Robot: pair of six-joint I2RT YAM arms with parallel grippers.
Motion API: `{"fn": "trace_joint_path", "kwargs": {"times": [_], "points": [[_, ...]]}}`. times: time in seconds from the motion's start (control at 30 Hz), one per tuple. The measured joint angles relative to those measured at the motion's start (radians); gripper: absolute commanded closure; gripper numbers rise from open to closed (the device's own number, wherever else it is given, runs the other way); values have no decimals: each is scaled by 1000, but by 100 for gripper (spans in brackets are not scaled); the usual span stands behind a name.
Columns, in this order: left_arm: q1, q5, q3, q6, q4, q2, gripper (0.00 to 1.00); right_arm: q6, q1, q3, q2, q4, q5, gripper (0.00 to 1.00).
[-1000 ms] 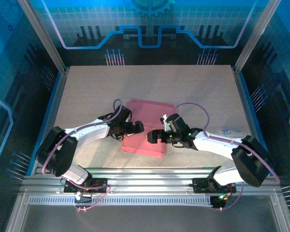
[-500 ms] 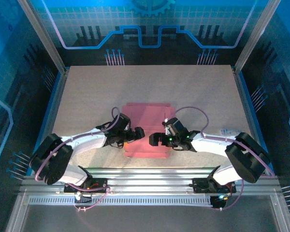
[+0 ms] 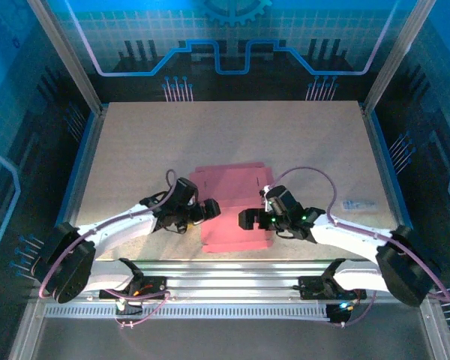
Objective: Fold the paper box
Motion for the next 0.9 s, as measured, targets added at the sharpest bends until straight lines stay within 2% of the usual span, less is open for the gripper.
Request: {"fn": "trace_joint_path", "kwargs": {"times": [0.17, 0.33, 0.53, 0.6, 0.9], "points": [[114, 0, 108, 100, -83, 34, 1, -18, 0, 0, -63, -18, -7, 0], [179, -5, 259, 215, -136, 180, 2, -23, 14, 1, -49, -34, -23, 0], [195, -41, 422, 318, -179, 396, 3, -24, 47, 1, 19, -29, -26, 0], [196, -56, 453, 342, -183, 447, 7, -23, 51, 1, 44, -29, -26, 0], [201, -134, 547, 395, -208, 554, 12, -21, 72, 1, 127, 2, -21, 0]]}}
